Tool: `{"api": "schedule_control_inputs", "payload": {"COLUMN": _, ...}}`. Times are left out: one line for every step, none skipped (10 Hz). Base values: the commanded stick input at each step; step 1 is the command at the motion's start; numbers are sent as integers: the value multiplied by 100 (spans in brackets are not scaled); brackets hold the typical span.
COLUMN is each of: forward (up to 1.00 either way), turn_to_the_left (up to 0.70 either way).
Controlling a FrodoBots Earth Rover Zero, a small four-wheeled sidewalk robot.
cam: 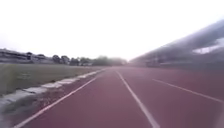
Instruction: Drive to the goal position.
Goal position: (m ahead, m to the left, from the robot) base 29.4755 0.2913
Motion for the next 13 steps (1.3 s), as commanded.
{"api": "schedule_control_inputs", "payload": {"forward": 70, "turn_to_the_left": 0}}
{"api": "schedule_control_inputs", "payload": {"forward": 70, "turn_to_the_left": 0}}
{"api": "schedule_control_inputs", "payload": {"forward": 70, "turn_to_the_left": 0}}
{"api": "schedule_control_inputs", "payload": {"forward": 70, "turn_to_the_left": 0}}
{"api": "schedule_control_inputs", "payload": {"forward": 70, "turn_to_the_left": 0}}
{"api": "schedule_control_inputs", "payload": {"forward": 70, "turn_to_the_left": 0}}
{"api": "schedule_control_inputs", "payload": {"forward": 70, "turn_to_the_left": 0}}
{"api": "schedule_control_inputs", "payload": {"forward": 70, "turn_to_the_left": -13}}
{"api": "schedule_control_inputs", "payload": {"forward": 70, "turn_to_the_left": -25}}
{"api": "schedule_control_inputs", "payload": {"forward": 70, "turn_to_the_left": -26}}
{"api": "schedule_control_inputs", "payload": {"forward": 70, "turn_to_the_left": -13}}
{"api": "schedule_control_inputs", "payload": {"forward": 70, "turn_to_the_left": 2}}
{"api": "schedule_control_inputs", "payload": {"forward": 70, "turn_to_the_left": 1}}
